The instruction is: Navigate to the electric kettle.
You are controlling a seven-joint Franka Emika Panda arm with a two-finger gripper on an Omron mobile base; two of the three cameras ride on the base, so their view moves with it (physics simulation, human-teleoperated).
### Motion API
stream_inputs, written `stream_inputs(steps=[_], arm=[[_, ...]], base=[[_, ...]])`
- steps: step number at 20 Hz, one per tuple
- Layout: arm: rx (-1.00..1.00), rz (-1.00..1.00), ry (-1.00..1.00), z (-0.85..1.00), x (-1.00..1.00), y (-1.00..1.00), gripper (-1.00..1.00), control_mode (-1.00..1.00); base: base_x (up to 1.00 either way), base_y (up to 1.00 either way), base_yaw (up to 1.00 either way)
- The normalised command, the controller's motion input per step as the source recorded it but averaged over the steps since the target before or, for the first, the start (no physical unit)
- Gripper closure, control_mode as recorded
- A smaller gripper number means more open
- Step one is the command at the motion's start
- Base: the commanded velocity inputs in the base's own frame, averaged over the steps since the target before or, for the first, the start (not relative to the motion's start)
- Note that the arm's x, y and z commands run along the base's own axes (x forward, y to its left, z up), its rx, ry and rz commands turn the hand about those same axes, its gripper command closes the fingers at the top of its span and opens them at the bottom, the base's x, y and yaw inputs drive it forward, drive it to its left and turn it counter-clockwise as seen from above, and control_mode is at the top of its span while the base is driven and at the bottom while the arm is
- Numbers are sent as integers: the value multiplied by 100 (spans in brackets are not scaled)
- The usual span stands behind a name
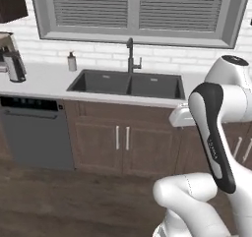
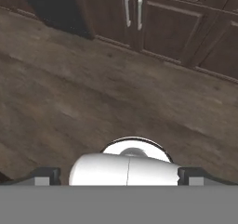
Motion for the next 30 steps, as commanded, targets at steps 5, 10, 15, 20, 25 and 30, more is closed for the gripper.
stream_inputs(steps=[5,10,15,20,25,30], arm=[[0,0,0,0,0,0,-100,100],[0,0,0,0,0,0,-100,100],[0,0,0,0,0,0,-100,100],[0,0,0,0,0,0,-100,100],[0,0,0,0,0,0,-100,100],[0,0,0,0,0,0,-100,100]], base=[[100,100,-47],[100,100,-43],[100,100,-34],[64,100,-16],[19,100,-5],[0,100,-1]])
